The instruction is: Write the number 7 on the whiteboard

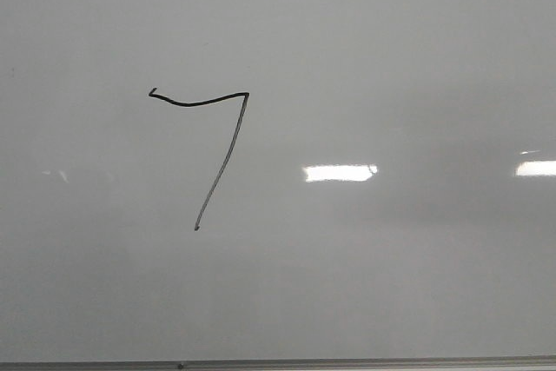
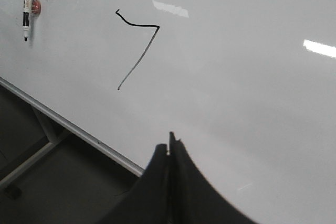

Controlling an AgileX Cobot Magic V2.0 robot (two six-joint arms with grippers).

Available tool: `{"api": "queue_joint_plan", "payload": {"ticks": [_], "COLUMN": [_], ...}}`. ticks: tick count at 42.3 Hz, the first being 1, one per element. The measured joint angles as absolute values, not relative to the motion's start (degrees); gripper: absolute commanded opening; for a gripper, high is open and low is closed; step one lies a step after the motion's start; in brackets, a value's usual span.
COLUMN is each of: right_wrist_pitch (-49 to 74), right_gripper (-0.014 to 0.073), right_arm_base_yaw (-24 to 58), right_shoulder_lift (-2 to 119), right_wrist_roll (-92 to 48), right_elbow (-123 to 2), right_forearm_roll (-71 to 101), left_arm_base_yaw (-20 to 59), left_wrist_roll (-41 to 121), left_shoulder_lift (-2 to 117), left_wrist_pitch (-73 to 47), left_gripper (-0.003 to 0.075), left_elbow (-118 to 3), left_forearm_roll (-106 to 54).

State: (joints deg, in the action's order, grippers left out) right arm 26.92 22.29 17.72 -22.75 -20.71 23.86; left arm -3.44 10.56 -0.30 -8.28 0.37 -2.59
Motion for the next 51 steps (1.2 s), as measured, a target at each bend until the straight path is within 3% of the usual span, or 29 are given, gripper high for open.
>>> {"api": "queue_joint_plan", "payload": {"ticks": [14,22,33,51], "right_wrist_pitch": [22.6,11.2,13.9,14.5], "right_gripper": [-0.0068,-0.0068,-0.0068,-0.0068], "right_arm_base_yaw": [20.5,11.1,-0.9,-2.4], "right_shoulder_lift": [16.8,10.9,0.4,-0.6], "right_wrist_roll": [-22.6,-15.9,-1.1,0.7], "right_elbow": [-18.5,-11.2,-2.3,1.5], "right_forearm_roll": [21.5,16.5,8.2,7.3], "left_arm_base_yaw": [-3.4,-3.4,-3.4,-3.4], "left_wrist_roll": [10.6,10.6,10.5,10.5], "left_shoulder_lift": [-0.3,-0.3,-0.3,-0.3], "left_wrist_pitch": [-8.3,-8.3,-8.3,-8.2], "left_gripper": [-0.0020,-0.0020,-0.0020,-0.0020], "left_elbow": [0.4,0.4,0.4,0.4], "left_forearm_roll": [-2.6,-2.6,-2.5,-2.4]}}
